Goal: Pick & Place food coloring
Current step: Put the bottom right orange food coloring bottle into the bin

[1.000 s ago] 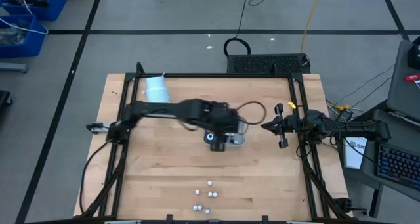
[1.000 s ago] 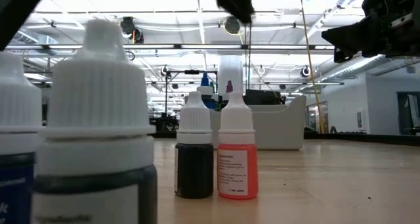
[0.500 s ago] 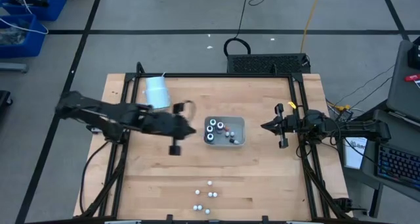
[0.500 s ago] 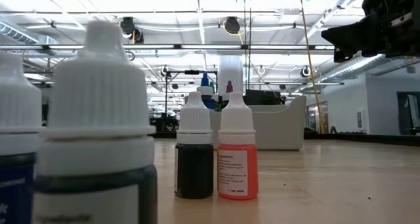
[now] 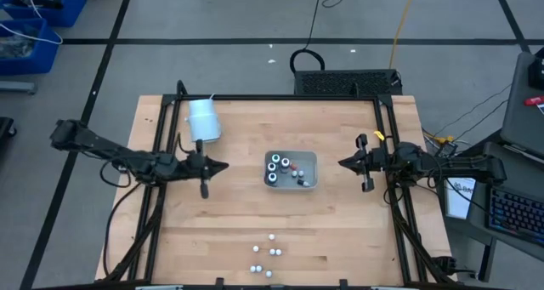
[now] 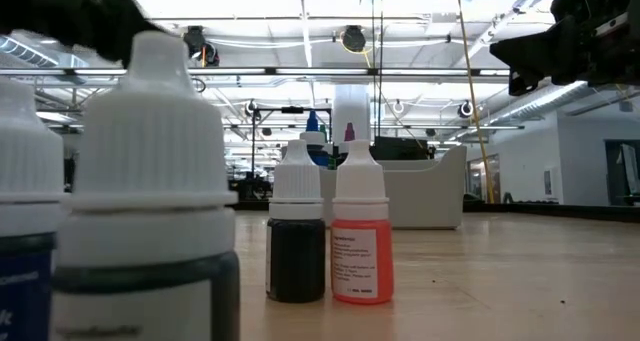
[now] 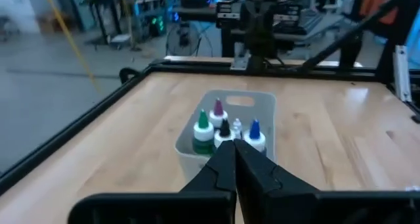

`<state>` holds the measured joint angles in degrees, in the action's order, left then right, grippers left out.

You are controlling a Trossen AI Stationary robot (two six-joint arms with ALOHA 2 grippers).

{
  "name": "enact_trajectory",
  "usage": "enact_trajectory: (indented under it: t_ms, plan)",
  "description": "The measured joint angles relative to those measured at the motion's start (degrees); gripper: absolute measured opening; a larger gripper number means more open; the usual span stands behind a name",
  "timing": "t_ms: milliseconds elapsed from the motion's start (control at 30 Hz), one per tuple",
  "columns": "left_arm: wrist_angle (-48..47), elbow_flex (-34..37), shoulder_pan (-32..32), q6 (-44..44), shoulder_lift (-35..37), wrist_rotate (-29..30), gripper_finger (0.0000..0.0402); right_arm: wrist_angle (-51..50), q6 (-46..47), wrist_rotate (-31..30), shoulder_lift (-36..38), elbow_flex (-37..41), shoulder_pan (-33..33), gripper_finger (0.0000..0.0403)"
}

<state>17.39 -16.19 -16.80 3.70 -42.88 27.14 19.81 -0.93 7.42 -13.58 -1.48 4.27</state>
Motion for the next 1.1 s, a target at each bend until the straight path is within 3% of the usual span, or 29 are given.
enact_trajectory:
  t_ms: [200, 400, 767, 1100]
  plan:
    - [17.5, 11.0, -0.8, -6.2, 0.6, 0.0, 0.0003, -0.4, 0.4, 0.1, -0.3, 0.0, 0.0, 0.0000]
    - [26.4, 14.7, -1.7, -12.4, 0.6, 0.4, 0.0003, -0.4, 0.5, 0.1, -0.7, 0.0, 0.0, 0.0000]
    - [20.1, 15.6, -2.5, -16.9, 4.3, 1.4, 0.0002, -1.9, 2.4, 0.1, -0.7, 0.0, 0.0, 0.0000]
    - [9.2, 15.6, -2.2, -20.7, 19.9, -2.0, 0.0002, -2.2, 3.7, 0.1, -0.7, 0.0, 0.0, 0.0000]
